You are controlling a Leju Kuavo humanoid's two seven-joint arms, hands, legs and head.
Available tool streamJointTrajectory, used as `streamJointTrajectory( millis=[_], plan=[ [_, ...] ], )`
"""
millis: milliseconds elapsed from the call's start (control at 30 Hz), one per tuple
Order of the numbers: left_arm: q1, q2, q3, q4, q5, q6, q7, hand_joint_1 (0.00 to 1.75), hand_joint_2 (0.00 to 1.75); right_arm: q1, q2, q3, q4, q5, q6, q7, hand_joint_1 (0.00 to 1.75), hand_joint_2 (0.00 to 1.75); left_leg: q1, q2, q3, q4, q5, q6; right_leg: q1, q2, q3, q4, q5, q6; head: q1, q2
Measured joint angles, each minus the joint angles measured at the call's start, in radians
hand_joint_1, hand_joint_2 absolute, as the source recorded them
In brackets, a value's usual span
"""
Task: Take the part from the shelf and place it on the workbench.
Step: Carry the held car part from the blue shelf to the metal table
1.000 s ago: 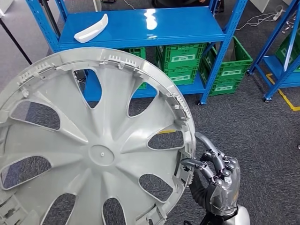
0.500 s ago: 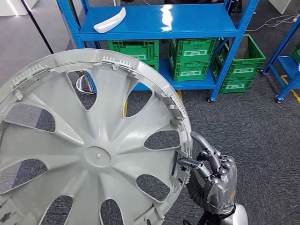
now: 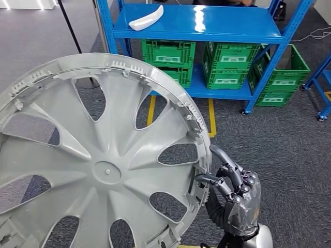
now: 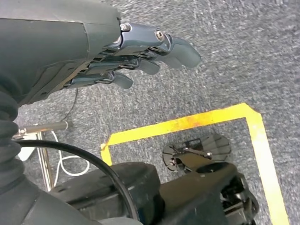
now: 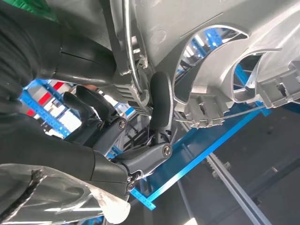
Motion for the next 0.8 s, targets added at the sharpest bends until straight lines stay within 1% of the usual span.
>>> streamJointTrajectory(
  millis=[33, 67, 100, 133, 167, 200, 233, 300, 333, 367, 400, 433, 467, 500, 533, 567, 600, 633, 667, 700, 733, 767, 800],
  plan=[
    [-0.001, -0.001, 0.000, 0.000, -0.001, 0.000, 0.000, 0.00, 1.75, 0.000, 0.000, 0.000, 0.000, 0.001, 0.000, 0.000, 1.75, 1.75, 0.000, -0.005, -0.005, 0.003, 0.003, -0.004, 0.002, 0.010, 0.022, -0.038, 0.005, -0.005, 0.000, 0.000],
    [0.000, -0.002, 0.000, 0.000, -0.002, 0.000, 0.000, 0.00, 1.75, 0.000, 0.000, 0.000, 0.000, 0.001, 0.000, 0.000, 1.75, 1.75, 0.002, -0.010, -0.009, 0.004, 0.007, -0.010, 0.005, 0.014, 0.029, -0.052, 0.004, -0.009, 0.000, 0.000],
    [0.000, -0.002, 0.000, 0.000, -0.004, 0.000, 0.000, 0.00, 1.75, 0.000, 0.000, 0.000, 0.000, 0.002, 0.000, 0.000, 1.75, 1.75, 0.003, -0.016, -0.013, 0.005, 0.012, -0.016, 0.006, 0.009, 0.029, -0.055, 0.010, -0.011, 0.000, 0.000],
    [0.001, -0.001, 0.000, 0.001, -0.005, 0.000, 0.000, 0.00, 1.75, 0.000, 0.000, 0.001, 0.000, 0.002, 0.000, 0.000, 1.75, 1.75, 0.005, -0.019, -0.017, 0.006, 0.015, -0.022, 0.005, 0.002, 0.030, -0.058, 0.017, -0.015, 0.000, 0.000],
    [0.002, -0.001, 0.000, 0.001, -0.005, 0.000, 0.000, 0.00, 1.75, 0.000, -0.001, 0.001, 0.000, 0.003, 0.000, 0.000, 1.75, 1.75, 0.005, -0.017, -0.022, 0.013, 0.009, -0.029, 0.002, -0.005, 0.030, -0.062, 0.023, -0.020, -0.001, 0.000],
    [0.002, 0.000, 0.000, 0.001, -0.006, 0.000, 0.000, 0.00, 1.75, 0.000, -0.001, 0.001, 0.000, 0.003, 0.000, 0.000, 1.75, 1.75, 0.006, -0.009, -0.033, 0.037, -0.010, -0.037, -0.001, -0.014, 0.029, -0.066, 0.030, -0.024, -0.004, 0.000],
    [0.002, 0.000, 0.000, 0.001, -0.006, 0.001, 0.000, 0.00, 1.75, 0.000, -0.001, 0.001, 0.000, 0.003, 0.000, 0.000, 1.75, 1.75, 0.009, 0.002, -0.052, 0.081, -0.040, -0.045, -0.004, -0.024, 0.027, -0.069, 0.034, -0.027, -0.007, 0.000],
    [0.001, 0.000, 0.000, 0.001, -0.006, 0.001, 0.000, 0.00, 1.75, 0.001, -0.001, 0.001, 0.000, 0.004, 0.000, 0.000, 1.75, 1.75, 0.018, 0.020, -0.106, 0.213, -0.112, -0.061, -0.005, -0.042, 0.020, -0.069, 0.038, -0.029, -0.011, 0.000],
    [0.002, 0.001, 0.000, 0.001, -0.006, 0.001, 0.000, 0.00, 1.75, 0.002, -0.001, 0.001, 0.000, 0.004, 0.000, 0.000, 1.75, 1.75, 0.023, 0.023, -0.124, 0.265, -0.132, -0.067, -0.005, -0.050, 0.017, -0.068, 0.039, -0.029, -0.011, 0.000],
    [0.004, 0.001, 0.000, 0.001, -0.006, 0.001, 0.000, 0.00, 1.75, 0.002, -0.001, 0.001, 0.000, 0.004, 0.000, 0.000, 1.75, 1.75, 0.027, 0.026, -0.127, 0.284, -0.133, -0.071, -0.005, -0.058, 0.014, -0.067, 0.040, -0.028, -0.011, 0.000],
    [0.005, 0.001, 0.000, 0.001, -0.006, 0.001, 0.000, 0.00, 1.75, 0.002, -0.001, 0.001, 0.000, 0.003, 0.000, 0.000, 1.75, 1.75, 0.030, 0.029, -0.111, 0.264, -0.116, -0.074, -0.006, -0.066, 0.012, -0.065, 0.040, -0.026, -0.011, 0.000],
    [0.006, 0.002, 0.000, 0.001, -0.006, 0.002, -0.001, 0.00, 1.75, 0.002, -0.001, 0.001, 0.000, 0.003, 0.000, 0.000, 1.75, 1.75, 0.032, 0.034, -0.077, 0.206, -0.085, -0.075, -0.006, -0.074, 0.011, -0.063, 0.040, -0.024, -0.011, 0.000],
    [0.006, 0.002, 0.000, 0.001, -0.006, 0.002, -0.002, 0.00, 1.75, 0.002, -0.001, 0.001, 0.000, 0.002, 0.000, 0.000, 1.75, 1.75, 0.032, 0.046, -0.035, 0.133, -0.057, -0.074, -0.006, -0.081, 0.011, -0.061, 0.039, -0.021, -0.011, 0.000],
    [0.005, 0.002, 0.000, 0.001, -0.006, 0.003, -0.003, 0.00, 1.75, 0.002, -0.001, 0.001, 0.000, 0.001, 0.000, 0.000, 1.75, 1.75, 0.030, 0.057, -0.002, 0.069, -0.038, -0.069, -0.004, -0.086, 0.010, -0.058, 0.037, -0.017, -0.011, 0.000],
    [0.005, 0.002, 0.000, 0.001, -0.006, 0.003, -0.005, 0.00, 1.75, 0.001, -0.001, 0.001, 0.000, 0.000, 0.000, 0.000, 1.75, 1.75, 0.028, 0.066, 0.020, 0.025, -0.028, -0.062, -0.002, -0.091, 0.008, -0.055, 0.037, -0.011, -0.010, 0.000],
    [0.005, 0.002, 0.000, 0.001, -0.006, 0.003, -0.006, 0.00, 1.75, 0.001, -0.001, 0.001, 0.000, -0.002, 0.000, 0.000, 1.75, 1.75, 0.025, 0.070, 0.026, 0.008, -0.028, -0.053, 0.000, -0.095, 0.006, -0.054, 0.037, -0.005, -0.010, 0.000],
    [0.006, 0.003, 0.000, 0.001, -0.006, 0.004, -0.007, 0.00, 1.75, 0.000, -0.001, 0.002, 0.001, -0.003, 0.000, 0.000, 1.75, 1.75, 0.021, 0.066, 0.022, 0.006, -0.028, -0.044, 0.001, -0.099, 0.005, -0.053, 0.038, 0.001, -0.010, 0.000],
    [0.009, 0.003, 0.000, 0.001, -0.006, 0.004, -0.008, 0.00, 1.75, 0.000, -0.001, 0.002, 0.001, -0.005, 0.000, -0.001, 1.75, 1.75, 0.022, 0.061, 0.020, 0.005, -0.025, -0.034, -0.001, -0.102, 0.004, -0.054, 0.038, 0.008, -0.010, 0.000],
    [0.011, 0.004, 0.001, 0.001, -0.006, 0.004, -0.008, 0.00, 1.75, -0.002, -0.001, 0.002, 0.002, -0.006, 0.000, -0.001, 1.75, 1.75, 0.022, 0.056, 0.019, 0.002, -0.021, -0.026, -0.002, -0.096, 0.000, -0.049, 0.032, 0.015, -0.010, 0.000],
    [0.012, 0.004, 0.001, 0.002, -0.006, 0.005, -0.010, 0.00, 1.75, -0.003, -0.002, 0.003, 0.002, -0.008, 0.000, -0.001, 1.75, 1.75, 0.024, 0.051, 0.018, -0.002, -0.017, -0.018, -0.004, -0.084, -0.011, -0.028, 0.015, 0.020, -0.008, 0.000],
    [0.012, 0.004, 0.001, 0.002, -0.006, 0.006, -0.011, 0.00, 1.75, -0.003, -0.002, 0.003, 0.003, -0.010, 0.000, -0.002, 1.75, 1.75, 0.025, 0.046, 0.017, -0.006, -0.013, -0.011, -0.005, -0.067, -0.032, 0.016, -0.013, 0.023, -0.007, 0.000],
    [0.012, 0.003, 0.002, 0.002, -0.005, 0.006, -0.013, 0.00, 1.75, -0.004, -0.004, 0.003, 0.004, -0.013, 0.000, -0.002, 1.75, 1.75, 0.024, 0.040, 0.014, -0.006, -0.011, -0.006, -0.006, -0.051, -0.063, 0.081, -0.048, 0.024, -0.005, 0.000],
    [0.013, 0.003, 0.002, 0.002, -0.004, 0.007, -0.014, 0.00, 1.75, -0.005, -0.005, 0.004, 0.005, -0.015, 0.000, -0.002, 1.75, 1.75, 0.023, 0.034, 0.010, -0.006, -0.009, -0.003, -0.006, -0.041, -0.097, 0.154, -0.081, 0.024, -0.005, 0.000]
  ],
)
